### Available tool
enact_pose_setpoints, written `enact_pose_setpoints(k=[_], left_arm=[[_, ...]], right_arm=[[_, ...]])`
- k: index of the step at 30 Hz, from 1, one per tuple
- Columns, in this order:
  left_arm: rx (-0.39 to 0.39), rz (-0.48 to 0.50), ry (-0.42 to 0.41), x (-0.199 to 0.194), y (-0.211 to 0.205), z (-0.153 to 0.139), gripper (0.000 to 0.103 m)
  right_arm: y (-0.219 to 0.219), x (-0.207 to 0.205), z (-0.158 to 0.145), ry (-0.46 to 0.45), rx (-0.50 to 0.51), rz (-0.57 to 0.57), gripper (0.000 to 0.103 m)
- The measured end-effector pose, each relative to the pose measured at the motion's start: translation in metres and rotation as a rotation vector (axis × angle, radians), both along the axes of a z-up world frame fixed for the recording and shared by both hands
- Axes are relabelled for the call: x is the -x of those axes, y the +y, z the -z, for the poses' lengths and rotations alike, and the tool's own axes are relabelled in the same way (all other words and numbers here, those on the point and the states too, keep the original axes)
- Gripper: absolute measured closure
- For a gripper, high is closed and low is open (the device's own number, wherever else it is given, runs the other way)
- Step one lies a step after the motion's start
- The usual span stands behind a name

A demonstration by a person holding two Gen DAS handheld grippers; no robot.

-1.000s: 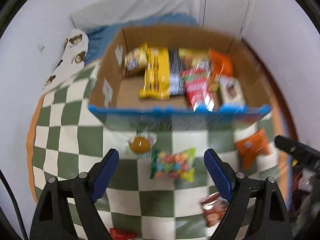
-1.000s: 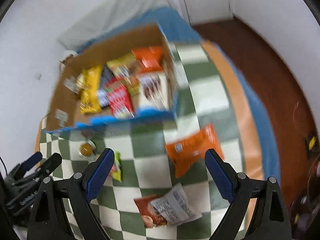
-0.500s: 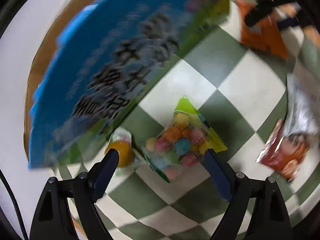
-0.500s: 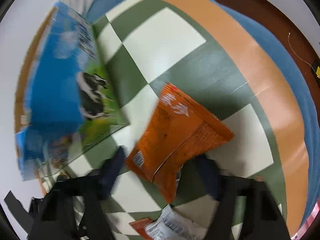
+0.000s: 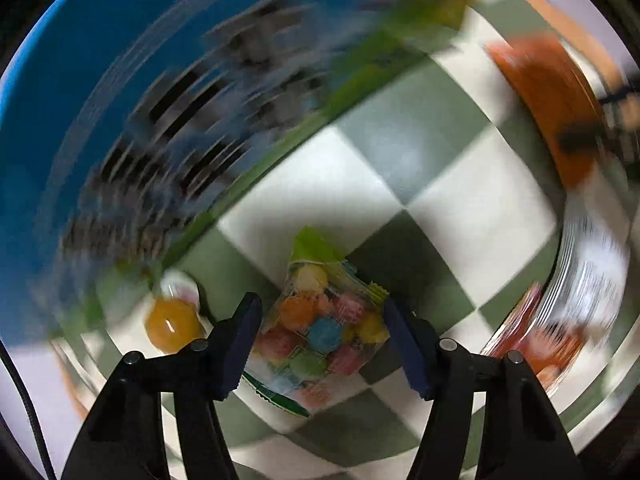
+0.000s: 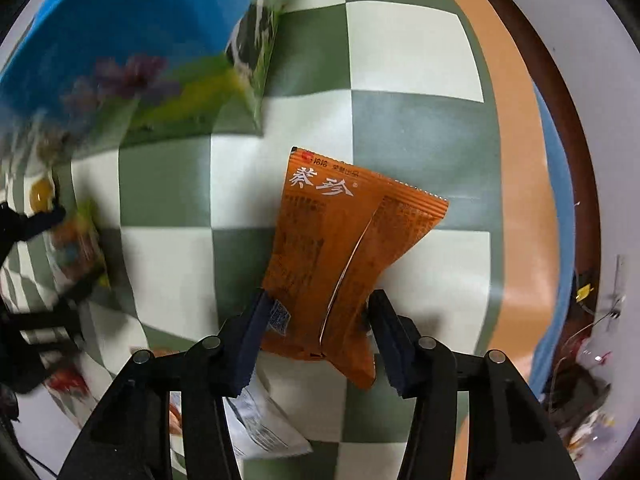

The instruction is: Organize snacks

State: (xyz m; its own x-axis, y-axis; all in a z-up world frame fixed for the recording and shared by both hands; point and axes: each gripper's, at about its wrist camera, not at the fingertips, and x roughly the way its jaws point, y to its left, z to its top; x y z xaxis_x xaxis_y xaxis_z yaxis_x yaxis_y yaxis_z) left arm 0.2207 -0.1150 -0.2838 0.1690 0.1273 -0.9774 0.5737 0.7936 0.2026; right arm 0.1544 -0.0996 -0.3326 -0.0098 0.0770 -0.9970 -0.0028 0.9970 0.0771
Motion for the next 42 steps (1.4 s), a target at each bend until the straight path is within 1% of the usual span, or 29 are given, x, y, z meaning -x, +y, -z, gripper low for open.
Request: enact_pose_setpoints(k=[4,5,6,7,9,10,11,12,13,15,16,17,18,20,22,23,25,26,27,29,32,34,36,37,40,41,42], left_arm=[[0.146,-0.337,0.094,-0.01,0.035,-0.002,0.042],[0.179,-0.424,0.121,-0.012,0.046,-0.002,0.042],[0.214,-0.49,0.14,-0.012,0.055,-0.001,0.042],[0.27,-0.562,0.172,-0.011,0.066,-0.001,0.042],[0.317,-0.62,0.208,-0.009,0.073,-0.001,0.042],[0.338,-0.623,0.21,-0.007,0.075,-0.005,0.042],[0.343,-0.614,0.201,-0.004,0.078,-0.007,0.041],[0.331,-0.608,0.192,-0.003,0.078,-0.012,0.041],[0.315,-0.581,0.181,0.0,0.076,-0.017,0.041],[0.278,-0.495,0.146,0.007,0.068,-0.028,0.041],[0.24,-0.425,0.124,0.012,0.06,-0.032,0.041],[0.21,-0.375,0.109,0.014,0.052,-0.033,0.039],[0.163,-0.316,0.094,0.017,0.043,-0.031,0.038],[0.043,-0.216,0.078,0.022,0.025,-0.019,0.038],[0.004,-0.176,0.079,0.026,0.009,-0.007,0.038],[-0.022,-0.157,0.086,0.021,0.0,-0.004,0.038],[-0.017,-0.182,0.074,0.02,-0.003,-0.001,0.039],[0.006,-0.219,0.074,0.019,-0.003,-0.002,0.043],[0.028,-0.259,0.085,0.017,-0.004,-0.002,0.045],[0.081,-0.36,0.112,0.012,0.012,-0.002,0.046],[0.15,-0.5,0.149,0.011,0.032,-0.001,0.046],[0.183,-0.571,0.16,0.014,0.051,-0.001,0.046],[0.213,-0.621,0.179,0.019,0.07,-0.001,0.046],[0.221,-0.64,0.187,0.02,0.072,-0.001,0.046],[0.239,-0.657,0.203,0.02,0.077,0.0,0.046],[0.246,-0.656,0.209,0.021,0.08,0.001,0.045],[0.257,-0.654,0.218,0.018,0.088,0.006,0.044]], right_arm=[[0.001,0.009,0.004,0.006,-0.014,0.002,0.049],[0.0,0.008,0.007,0.007,-0.026,0.01,0.049],[-0.003,0.01,0.008,0.011,-0.045,0.026,0.049],[-0.005,0.01,0.009,0.017,-0.066,0.044,0.049],[-0.007,0.009,0.01,0.023,-0.097,0.069,0.048],[-0.01,0.008,0.011,0.029,-0.106,0.072,0.046],[-0.01,0.006,0.012,0.038,-0.118,0.075,0.039],[-0.011,0.005,0.011,0.044,-0.136,0.083,0.034],[-0.015,-0.002,0.009,0.039,-0.144,0.088,0.033],[-0.012,-0.006,0.004,0.025,-0.145,0.08,0.032],[-0.011,-0.009,0.001,0.016,-0.146,0.077,0.03],[-0.01,-0.011,0.0,0.013,-0.146,0.077,0.027],[-0.009,-0.012,0.0,0.01,-0.145,0.076,0.027],[-0.005,-0.014,0.002,0.006,-0.128,0.08,0.027],[-0.007,-0.022,0.003,0.001,-0.109,0.103,0.027],[-0.002,-0.027,0.007,0.0,-0.102,0.122,0.027],[-0.004,-0.027,0.011,-0.018,-0.092,0.159,0.035],[-0.005,-0.027,0.012,-0.027,-0.081,0.17,0.044],[-0.006,-0.027,0.012,-0.036,-0.082,0.179,0.045],[-0.005,-0.025,0.012,-0.05,-0.084,0.174,0.046],[0.005,-0.018,0.013,-0.05,-0.062,0.073,0.047],[0.015,-0.015,0.012,-0.047,-0.036,-0.014,0.047],[0.024,-0.013,0.01,-0.046,0.0,-0.102,0.047],[0.028,-0.01,0.011,-0.042,0.011,-0.133,0.047],[0.042,-0.008,0.013,-0.029,0.037,-0.206,0.046],[0.043,-0.009,0.012,-0.024,0.037,-0.208,0.044],[0.04,-0.01,0.011,-0.016,0.017,-0.178,0.041]])
